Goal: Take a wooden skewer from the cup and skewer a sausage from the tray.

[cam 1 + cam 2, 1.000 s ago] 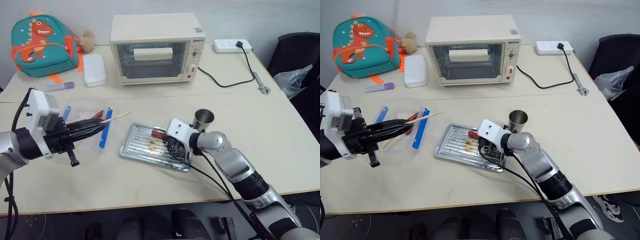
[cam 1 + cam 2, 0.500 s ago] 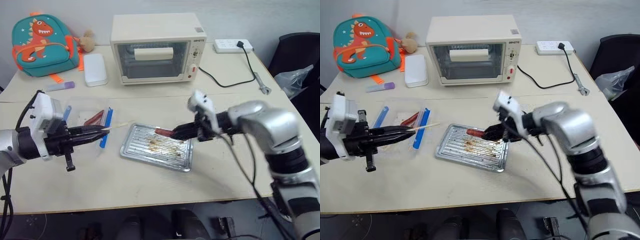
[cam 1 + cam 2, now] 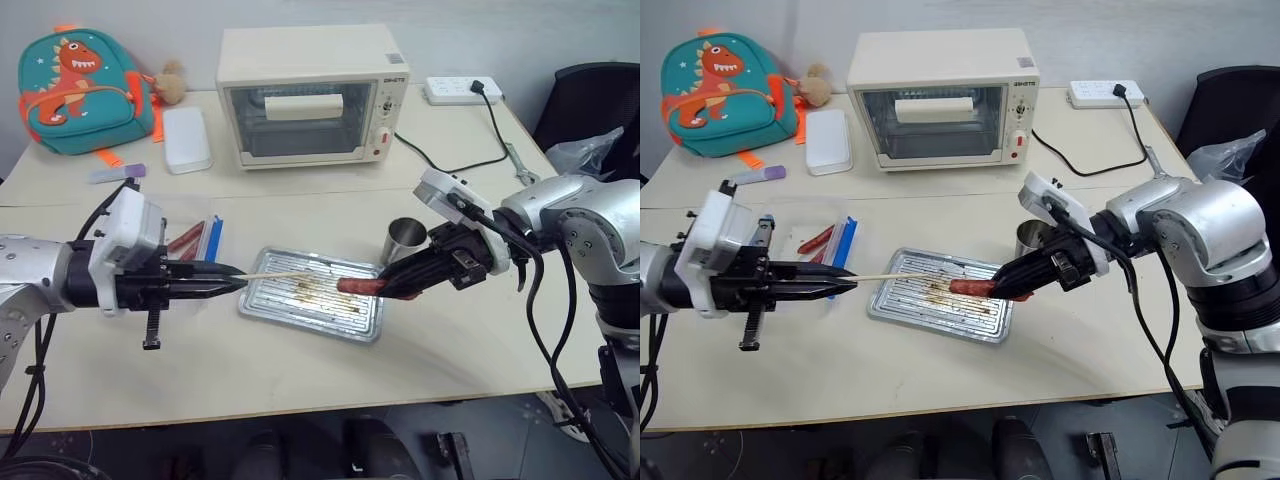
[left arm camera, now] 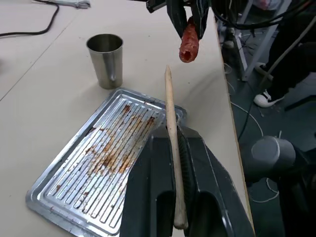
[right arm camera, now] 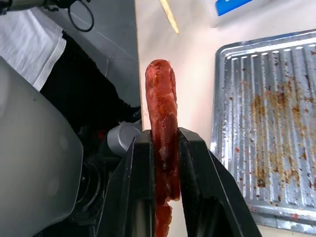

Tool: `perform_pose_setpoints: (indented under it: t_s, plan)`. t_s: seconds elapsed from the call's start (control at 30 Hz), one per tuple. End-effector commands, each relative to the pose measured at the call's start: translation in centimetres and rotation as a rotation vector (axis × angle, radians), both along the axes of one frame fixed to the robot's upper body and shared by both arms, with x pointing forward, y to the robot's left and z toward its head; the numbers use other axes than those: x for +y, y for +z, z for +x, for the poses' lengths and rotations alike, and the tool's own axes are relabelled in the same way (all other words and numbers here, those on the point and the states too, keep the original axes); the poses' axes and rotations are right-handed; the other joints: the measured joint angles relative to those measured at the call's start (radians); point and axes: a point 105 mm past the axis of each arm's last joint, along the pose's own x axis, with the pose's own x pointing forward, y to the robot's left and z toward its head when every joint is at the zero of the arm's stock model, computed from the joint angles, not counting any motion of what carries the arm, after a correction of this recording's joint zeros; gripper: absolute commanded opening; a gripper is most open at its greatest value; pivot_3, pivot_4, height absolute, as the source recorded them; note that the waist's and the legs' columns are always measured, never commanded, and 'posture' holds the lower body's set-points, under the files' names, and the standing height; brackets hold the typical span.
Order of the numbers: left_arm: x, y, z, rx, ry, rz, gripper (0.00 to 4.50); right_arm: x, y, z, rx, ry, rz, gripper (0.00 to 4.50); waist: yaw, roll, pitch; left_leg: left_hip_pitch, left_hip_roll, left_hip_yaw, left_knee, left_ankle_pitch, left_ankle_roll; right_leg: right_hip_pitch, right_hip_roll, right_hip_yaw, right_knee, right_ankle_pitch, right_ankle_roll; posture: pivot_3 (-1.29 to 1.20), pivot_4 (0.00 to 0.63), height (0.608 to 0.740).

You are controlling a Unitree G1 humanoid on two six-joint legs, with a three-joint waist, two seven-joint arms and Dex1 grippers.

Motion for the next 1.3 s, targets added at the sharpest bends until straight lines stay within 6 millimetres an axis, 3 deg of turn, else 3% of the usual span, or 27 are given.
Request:
perform_pose_setpoints:
  t_s: [0.03, 0.97, 1.3]
  plan:
    - [-0.61, 0.35, -0.34, -0.019, -0.059, 0.006, 0.00, -0.02, 0.67, -0.64, -0.013, 0.018, 0.006, 0.56, 0.000, 0.000, 0.000, 0.000, 0.000, 0.000, 0.000, 0.000, 0.000, 0.000, 0.000, 0.000, 0.000, 0.000, 0.000, 0.00, 0.150, 0.740]
    - [-1.45, 0.49, -0.22, -0.025, -0.124, 0.026, 0.00, 0.46, 0.86, -0.79, 0.027, 0.006, 0.031, 0.56, 0.004, 0.000, 0.000, 0.000, 0.000, 0.000, 0.001, 0.000, 0.000, 0.000, 0.000, 0.000, 0.001, 0.000, 0.000, 0.00, 0.150, 0.740]
    - [-0.51, 0.81, 0.19, -0.040, -0.096, 0.047, 0.00, -0.04, 0.58, -0.65, 0.034, -0.016, 0.024, 0.56, 0.008, 0.000, 0.000, 0.000, 0.000, 0.000, 0.001, 0.000, 0.000, 0.000, 0.000, 0.000, 0.001, 0.000, 0.000, 0.00, 0.150, 0.740]
